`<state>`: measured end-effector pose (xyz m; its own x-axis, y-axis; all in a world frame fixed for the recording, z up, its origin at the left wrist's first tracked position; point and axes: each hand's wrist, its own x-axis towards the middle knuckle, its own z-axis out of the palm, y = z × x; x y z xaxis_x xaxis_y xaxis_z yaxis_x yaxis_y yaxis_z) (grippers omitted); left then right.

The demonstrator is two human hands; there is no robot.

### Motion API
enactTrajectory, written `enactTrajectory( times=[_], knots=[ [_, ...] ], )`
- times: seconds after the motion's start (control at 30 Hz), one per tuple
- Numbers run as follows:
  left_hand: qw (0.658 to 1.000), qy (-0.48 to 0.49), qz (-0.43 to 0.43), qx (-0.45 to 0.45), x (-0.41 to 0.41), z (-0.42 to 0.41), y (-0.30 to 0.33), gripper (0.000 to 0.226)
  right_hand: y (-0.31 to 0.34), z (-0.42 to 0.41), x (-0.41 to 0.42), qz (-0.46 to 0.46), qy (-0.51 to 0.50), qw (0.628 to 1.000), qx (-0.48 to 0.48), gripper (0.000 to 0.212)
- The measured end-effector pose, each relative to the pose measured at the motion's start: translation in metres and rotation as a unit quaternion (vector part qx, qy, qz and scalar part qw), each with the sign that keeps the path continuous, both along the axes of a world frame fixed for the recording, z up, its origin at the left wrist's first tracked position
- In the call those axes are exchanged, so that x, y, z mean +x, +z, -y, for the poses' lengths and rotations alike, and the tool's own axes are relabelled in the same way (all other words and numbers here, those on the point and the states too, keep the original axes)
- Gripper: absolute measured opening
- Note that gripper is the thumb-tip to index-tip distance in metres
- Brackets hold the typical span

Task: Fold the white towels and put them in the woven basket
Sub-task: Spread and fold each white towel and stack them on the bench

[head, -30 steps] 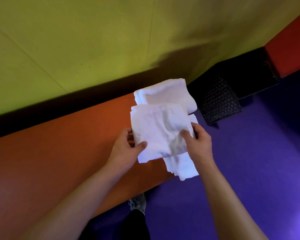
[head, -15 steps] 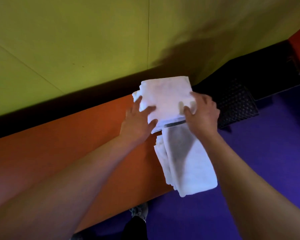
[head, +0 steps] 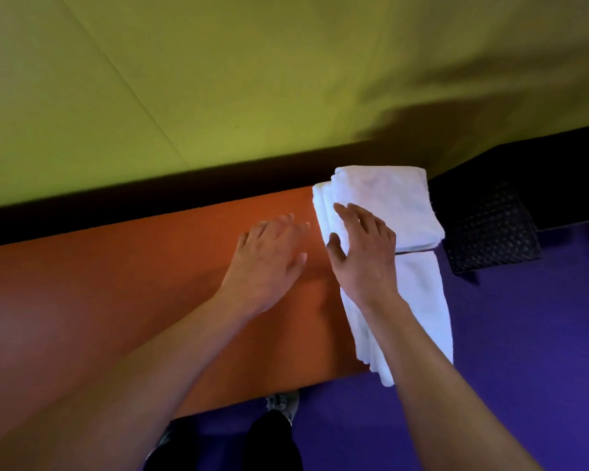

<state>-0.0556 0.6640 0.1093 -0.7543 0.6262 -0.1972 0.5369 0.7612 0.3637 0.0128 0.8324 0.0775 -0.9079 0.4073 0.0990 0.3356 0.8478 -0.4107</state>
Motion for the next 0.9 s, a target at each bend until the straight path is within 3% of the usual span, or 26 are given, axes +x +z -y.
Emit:
enactTrajectory(
  times=[0.47, 0.9],
  knots=[
    [0.970, 0.225, -0.083, 0.047, -0.018, 0.237, 0.075, 0.045, 0.070, 0.227, -0.084, -0.060, 0.174, 0.983, -0.025, 0.046],
    [0.917, 0.386, -0.080, 0.052, 0.011, 0.522, 0.133, 0.040, 0.127, 0.512, -0.096, -0.005, 0.328, 0.942, -0.068, 0.041]
  ],
)
